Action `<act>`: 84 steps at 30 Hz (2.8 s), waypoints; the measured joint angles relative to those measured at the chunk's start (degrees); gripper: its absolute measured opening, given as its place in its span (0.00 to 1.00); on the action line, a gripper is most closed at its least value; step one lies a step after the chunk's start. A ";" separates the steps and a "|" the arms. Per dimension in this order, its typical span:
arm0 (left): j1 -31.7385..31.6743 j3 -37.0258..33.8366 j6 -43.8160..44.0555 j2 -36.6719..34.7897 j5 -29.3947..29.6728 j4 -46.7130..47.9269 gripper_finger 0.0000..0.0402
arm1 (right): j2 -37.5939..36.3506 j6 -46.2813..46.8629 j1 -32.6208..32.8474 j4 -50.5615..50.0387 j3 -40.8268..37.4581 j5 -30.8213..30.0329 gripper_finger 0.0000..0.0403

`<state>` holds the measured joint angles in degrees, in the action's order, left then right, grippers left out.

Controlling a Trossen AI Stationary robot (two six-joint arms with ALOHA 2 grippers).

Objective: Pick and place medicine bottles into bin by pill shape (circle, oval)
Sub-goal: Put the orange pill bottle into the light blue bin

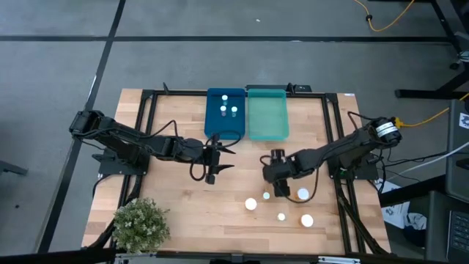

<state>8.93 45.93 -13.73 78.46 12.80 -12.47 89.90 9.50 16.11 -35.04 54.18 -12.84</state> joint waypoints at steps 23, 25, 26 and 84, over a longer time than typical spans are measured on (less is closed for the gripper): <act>0.00 0.00 0.05 0.00 0.04 -0.47 0.50 | -0.89 -12.90 -47.11 13.18 8.23 9.80 0.50; 0.00 0.00 0.05 0.00 0.04 -0.46 0.50 | 2.48 -12.53 -50.50 15.47 8.23 11.88 0.50; 0.00 0.00 0.05 0.00 0.04 -0.46 0.50 | 4.02 -12.20 -51.84 15.74 8.31 12.62 0.50; 0.00 0.00 0.14 0.00 0.02 0.02 0.50 | -19.04 31.67 1.81 -40.08 11.14 14.41 0.55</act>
<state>8.93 45.93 -13.58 78.46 12.82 -12.45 70.85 41.16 17.92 -75.12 65.32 1.58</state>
